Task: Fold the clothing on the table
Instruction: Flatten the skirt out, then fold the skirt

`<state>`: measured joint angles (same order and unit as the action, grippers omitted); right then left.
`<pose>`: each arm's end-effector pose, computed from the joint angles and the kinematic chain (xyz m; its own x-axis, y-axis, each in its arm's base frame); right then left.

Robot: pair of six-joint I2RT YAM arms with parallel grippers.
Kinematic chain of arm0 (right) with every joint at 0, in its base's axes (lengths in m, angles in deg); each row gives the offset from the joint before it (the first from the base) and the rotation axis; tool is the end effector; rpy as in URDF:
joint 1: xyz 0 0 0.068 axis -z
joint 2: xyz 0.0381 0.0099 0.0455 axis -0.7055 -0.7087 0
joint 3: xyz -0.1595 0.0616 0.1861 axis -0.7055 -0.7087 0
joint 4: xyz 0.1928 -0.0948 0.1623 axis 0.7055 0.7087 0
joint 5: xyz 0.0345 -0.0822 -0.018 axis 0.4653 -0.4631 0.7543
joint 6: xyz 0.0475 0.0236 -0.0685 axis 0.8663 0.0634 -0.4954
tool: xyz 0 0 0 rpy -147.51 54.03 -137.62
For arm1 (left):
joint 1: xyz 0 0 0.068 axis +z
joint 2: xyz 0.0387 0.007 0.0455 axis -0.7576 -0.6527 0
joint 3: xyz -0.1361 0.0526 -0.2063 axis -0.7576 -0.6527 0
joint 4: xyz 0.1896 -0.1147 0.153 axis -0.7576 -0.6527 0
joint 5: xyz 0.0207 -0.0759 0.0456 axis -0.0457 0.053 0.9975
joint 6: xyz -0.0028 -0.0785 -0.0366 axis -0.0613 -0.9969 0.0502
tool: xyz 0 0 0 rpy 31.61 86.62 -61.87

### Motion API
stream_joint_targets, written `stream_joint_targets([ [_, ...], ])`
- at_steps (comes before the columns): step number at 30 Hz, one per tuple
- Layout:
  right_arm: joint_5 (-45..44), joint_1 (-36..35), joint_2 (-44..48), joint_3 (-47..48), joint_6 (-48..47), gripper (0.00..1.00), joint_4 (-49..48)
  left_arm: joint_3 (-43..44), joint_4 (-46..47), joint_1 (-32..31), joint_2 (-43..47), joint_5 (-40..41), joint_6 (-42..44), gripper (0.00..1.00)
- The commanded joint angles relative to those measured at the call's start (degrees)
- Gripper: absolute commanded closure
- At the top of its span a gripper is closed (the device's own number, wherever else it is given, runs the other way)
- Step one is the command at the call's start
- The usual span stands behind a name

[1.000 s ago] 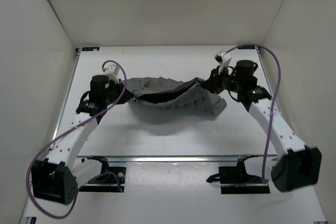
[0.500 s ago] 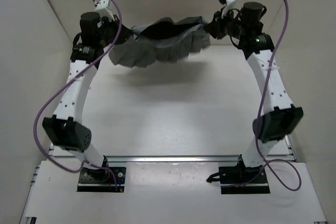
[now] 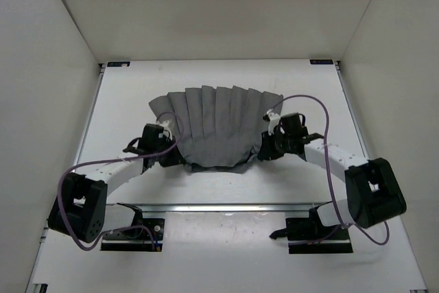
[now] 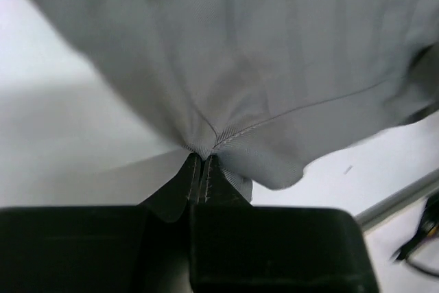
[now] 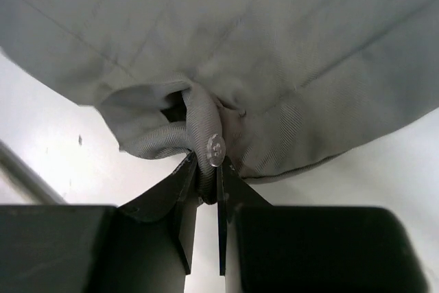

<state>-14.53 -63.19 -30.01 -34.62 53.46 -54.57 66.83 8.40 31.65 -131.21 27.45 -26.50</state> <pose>0.2750 0.1270 0.1277 -0.7613 -0.2120 -0.6127 -0.5153 0.7715 0.3733 0.2501 -0.1024 0.1063 -0.8778 -0.1858 -0.4415 0.0599 0.8719 -0.4861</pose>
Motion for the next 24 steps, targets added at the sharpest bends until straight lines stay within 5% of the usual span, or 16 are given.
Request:
stream_joint_targets([
  [1,-3.79,-3.02,7.69,-3.89,5.03,1.0,-4.43,-3.51,5.44,-2.43,5.4,-0.81,-1.21,1.0],
  [3,-8.17,-5.57,10.14,-4.7,5.3,1.0,-0.9,-6.4,4.64,-2.52,8.63,-1.44,-0.95,0.86],
  [4,-8.46,-6.62,11.81,-5.39,5.47,1.0,0.59,-6.94,3.42,-2.09,10.13,-1.96,-0.86,0.61],
  [5,-8.46,-8.03,12.52,-5.83,6.08,0.96,1.38,-8.42,2.45,-1.65,13.28,-1.97,-1.12,0.53],
  [6,-8.03,-8.48,13.92,-6.36,6.7,0.73,1.13,-9.83,1.83,-1.29,17.14,-1.45,-1.21,0.52],
  [9,-10.47,-10.41,18.49,-7.94,7.24,0.38,0.25,-11.51,-1.42,0.38,26.9,1.89,-1.48,0.46],
  [15,-16.19,-14.19,22.9,-10.49,3.28,0.36,0.25,-12.3,-6.35,-1.9,29.93,7.78,-0.33,0.34],
  [24,-21.2,-16.21,19.39,-10.05,4.68,0.38,5.61,-15.64,-3.8,-3.84,24.21,9.81,-1.74,0.35],
])
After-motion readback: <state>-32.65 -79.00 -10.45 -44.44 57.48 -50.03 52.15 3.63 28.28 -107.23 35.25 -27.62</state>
